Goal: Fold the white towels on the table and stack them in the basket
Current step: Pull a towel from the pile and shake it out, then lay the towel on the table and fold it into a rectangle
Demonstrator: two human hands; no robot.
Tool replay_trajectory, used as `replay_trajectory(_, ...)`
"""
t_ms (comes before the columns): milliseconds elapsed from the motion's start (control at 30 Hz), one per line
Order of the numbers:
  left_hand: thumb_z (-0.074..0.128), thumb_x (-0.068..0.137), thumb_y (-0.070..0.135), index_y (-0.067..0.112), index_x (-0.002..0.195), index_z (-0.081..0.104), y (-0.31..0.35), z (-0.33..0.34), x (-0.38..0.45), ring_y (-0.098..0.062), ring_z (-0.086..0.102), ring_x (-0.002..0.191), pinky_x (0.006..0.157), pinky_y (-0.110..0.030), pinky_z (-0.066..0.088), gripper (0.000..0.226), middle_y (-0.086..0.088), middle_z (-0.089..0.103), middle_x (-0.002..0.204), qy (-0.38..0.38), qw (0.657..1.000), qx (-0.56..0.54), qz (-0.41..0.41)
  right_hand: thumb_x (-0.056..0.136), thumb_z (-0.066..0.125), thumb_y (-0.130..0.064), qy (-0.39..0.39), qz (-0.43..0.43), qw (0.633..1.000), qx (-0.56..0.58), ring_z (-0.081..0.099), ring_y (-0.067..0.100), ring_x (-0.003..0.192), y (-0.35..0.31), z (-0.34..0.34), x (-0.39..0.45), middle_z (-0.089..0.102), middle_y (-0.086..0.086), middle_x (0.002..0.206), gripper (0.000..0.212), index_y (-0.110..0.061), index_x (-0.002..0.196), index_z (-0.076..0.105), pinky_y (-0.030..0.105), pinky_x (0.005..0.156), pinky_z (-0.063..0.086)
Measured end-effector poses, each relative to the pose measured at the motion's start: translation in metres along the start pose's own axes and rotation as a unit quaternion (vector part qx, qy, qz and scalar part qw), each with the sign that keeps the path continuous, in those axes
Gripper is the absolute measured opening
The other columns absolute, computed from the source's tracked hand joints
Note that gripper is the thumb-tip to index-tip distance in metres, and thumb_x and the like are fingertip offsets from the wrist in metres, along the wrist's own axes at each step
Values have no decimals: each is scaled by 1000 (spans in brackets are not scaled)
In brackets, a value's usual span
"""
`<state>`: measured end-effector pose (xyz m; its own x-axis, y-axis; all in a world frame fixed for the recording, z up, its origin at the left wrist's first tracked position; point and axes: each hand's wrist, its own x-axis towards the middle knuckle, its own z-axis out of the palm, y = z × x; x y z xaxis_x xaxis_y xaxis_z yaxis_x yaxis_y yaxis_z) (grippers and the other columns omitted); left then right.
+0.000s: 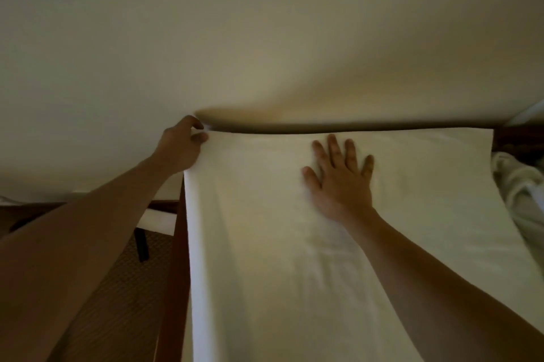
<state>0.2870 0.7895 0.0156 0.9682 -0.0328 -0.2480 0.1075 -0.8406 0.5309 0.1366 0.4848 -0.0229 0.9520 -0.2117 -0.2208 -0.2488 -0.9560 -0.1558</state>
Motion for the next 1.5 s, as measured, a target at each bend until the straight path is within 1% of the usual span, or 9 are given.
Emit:
replay_trajectory(267, 51, 101, 45, 27, 149, 29, -16, 16, -96, -39, 64, 101, 82, -42, 51, 56, -19, 67, 116, 46, 991, -100, -74, 103, 12, -61, 12, 12, 1000, -4, -12, 33, 156, -17, -4, -32, -11, 5, 171, 69, -28, 163, 5, 67, 121, -4)
replay_trajectory(400, 50, 105, 42, 28, 149, 31, -20, 25, -209, -24, 57, 103, 76, -33, 47, 50, 10, 55, 102, 20, 978, -158, -134, 103, 13, -57, 11, -61, 998, 21, -4, 35, 157, -40, 16, -136, 3, 8, 171, 68, -25, 162, 22, 67, 121, -1)
replay_trajectory(600, 53, 101, 47, 44, 143, 29, -49, 62, -358, -13, 68, 90, 73, -42, 62, 48, 6, 66, 110, 3, 966, -202, -164, 104, 29, -55, 6, -169, 986, 3, 8, 37, 157, -50, 65, -280, 15, 9, 170, 63, -24, 159, 32, 70, 118, 11)
replay_trajectory(700, 48, 101, 50, 39, 145, 27, -49, 76, -409, -3, 67, 83, 60, -26, 60, 50, 16, 62, 105, 20, 974, -180, -138, 104, 27, -59, -8, -180, 983, -10, 6, 36, 157, -47, 76, -300, 10, 9, 171, 68, -25, 162, 23, 69, 120, 9)
replay_trajectory(867, 43, 103, 53, 33, 150, 26, -81, 73, -429, -17, 65, 73, 61, -43, 59, 54, 9, 60, 94, 108, 983, -52, -137, 102, 29, -59, -7, -180, 984, -11, 2, 33, 157, -44, 80, -301, 7, 6, 171, 70, -27, 163, 17, 68, 121, 5)
replay_trajectory(967, 40, 104, 54, 26, 152, 28, -105, 68, -428, -27, 65, 89, 71, -42, 54, 57, -4, 64, 109, 132, 977, 53, -159, 102, 27, -59, -10, -187, 982, -6, -1, 33, 157, -44, 81, -303, 5, 6, 172, 68, -28, 163, 19, 67, 121, 2)
replay_trajectory(1100, 43, 104, 45, 22, 149, 39, -79, 97, -447, -37, 43, 136, 107, -58, 39, 51, -12, 42, 151, 160, 975, 138, -65, 103, 28, -55, 7, -187, 982, 28, 1, 34, 157, -47, 78, -311, 8, 9, 171, 66, -24, 161, 26, 68, 121, 0)
replay_trajectory(1233, 14, 103, 62, 38, 161, 15, -63, 132, -459, -27, -2, 158, 122, -64, 8, 62, 1, 0, 172, 2, 977, 202, 67, 104, 31, -52, 2, -249, 968, 13, 2, 32, 158, -44, 86, -337, 9, 5, 171, 63, -27, 162, 24, 68, 120, 6)
replay_trajectory(1500, 12, 102, 65, 27, 163, -2, -75, 126, -449, -34, -15, 156, 122, -65, -5, 73, -8, -15, 170, 38, 972, 202, -112, 102, 15, -61, 15, -94, 995, -30, 1, 32, 157, 55, 76, -340, 4, 1, 172, 70, -28, 164, 10, 64, 122, 5)
